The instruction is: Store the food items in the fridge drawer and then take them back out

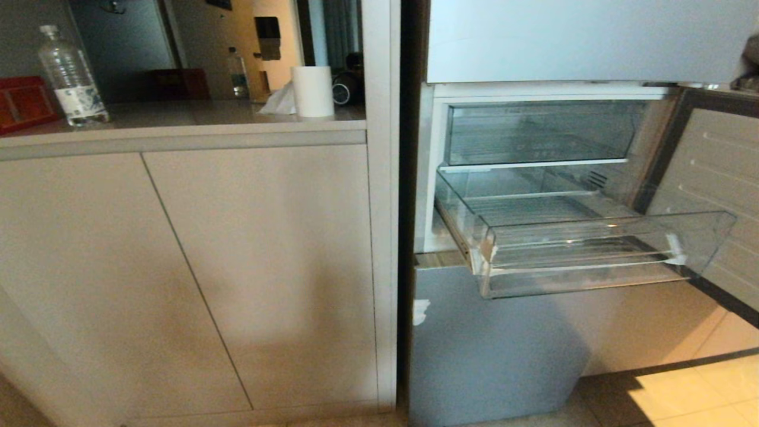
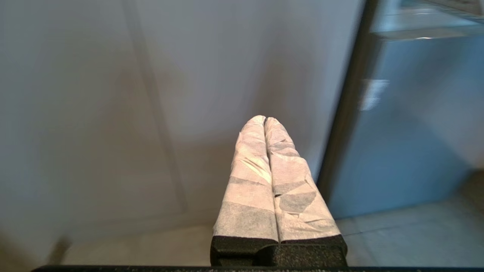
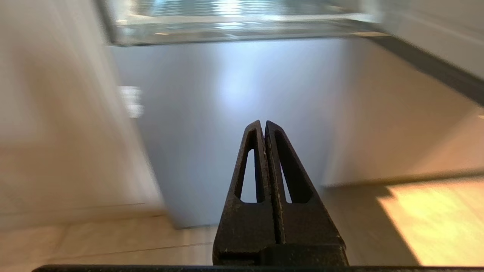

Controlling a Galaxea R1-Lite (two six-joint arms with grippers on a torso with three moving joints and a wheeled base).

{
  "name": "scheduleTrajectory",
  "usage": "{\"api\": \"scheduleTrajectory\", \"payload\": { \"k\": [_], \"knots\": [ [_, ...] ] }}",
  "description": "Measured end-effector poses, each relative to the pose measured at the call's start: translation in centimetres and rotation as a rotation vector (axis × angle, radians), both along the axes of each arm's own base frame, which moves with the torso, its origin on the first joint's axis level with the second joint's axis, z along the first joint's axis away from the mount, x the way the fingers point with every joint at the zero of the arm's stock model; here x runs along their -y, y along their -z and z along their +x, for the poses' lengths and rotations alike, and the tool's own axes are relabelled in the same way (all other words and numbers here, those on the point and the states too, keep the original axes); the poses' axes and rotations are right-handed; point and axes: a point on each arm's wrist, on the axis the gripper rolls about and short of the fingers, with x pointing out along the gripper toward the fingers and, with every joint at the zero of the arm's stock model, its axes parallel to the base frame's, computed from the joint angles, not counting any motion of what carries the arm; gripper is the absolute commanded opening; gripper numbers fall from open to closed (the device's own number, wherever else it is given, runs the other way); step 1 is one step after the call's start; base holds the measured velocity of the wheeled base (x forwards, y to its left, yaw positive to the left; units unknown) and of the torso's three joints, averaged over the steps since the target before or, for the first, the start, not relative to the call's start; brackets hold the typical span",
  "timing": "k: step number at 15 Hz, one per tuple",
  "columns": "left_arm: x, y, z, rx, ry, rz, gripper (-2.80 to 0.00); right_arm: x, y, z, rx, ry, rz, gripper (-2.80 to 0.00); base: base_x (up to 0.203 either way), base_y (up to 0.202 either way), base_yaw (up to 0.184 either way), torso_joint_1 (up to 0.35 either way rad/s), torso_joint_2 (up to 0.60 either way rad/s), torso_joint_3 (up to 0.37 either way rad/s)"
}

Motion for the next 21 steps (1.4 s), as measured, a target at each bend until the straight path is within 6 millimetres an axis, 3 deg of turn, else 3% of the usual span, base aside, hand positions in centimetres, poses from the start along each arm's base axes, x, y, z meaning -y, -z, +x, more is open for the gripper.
{"api": "scheduleTrajectory", "payload": {
  "k": [16, 21],
  "knots": [
    [0.0, 0.0, 0.0, 0.0, 0.0, 0.0, -2.8, 0.01, 0.0, 0.0, 0.001, 0.002, 0.01, -2.8, -0.001, 0.007, -0.173, 0.001, 0.0, 0.003],
    [0.0, 0.0, 0.0, 0.0, 0.0, 0.0, -2.8, 0.0, 0.0, 0.0, 0.001, 0.001, 0.013, -2.8, 0.0, 0.002, -0.033, 0.001, 0.0, 0.002]
  ]
}}
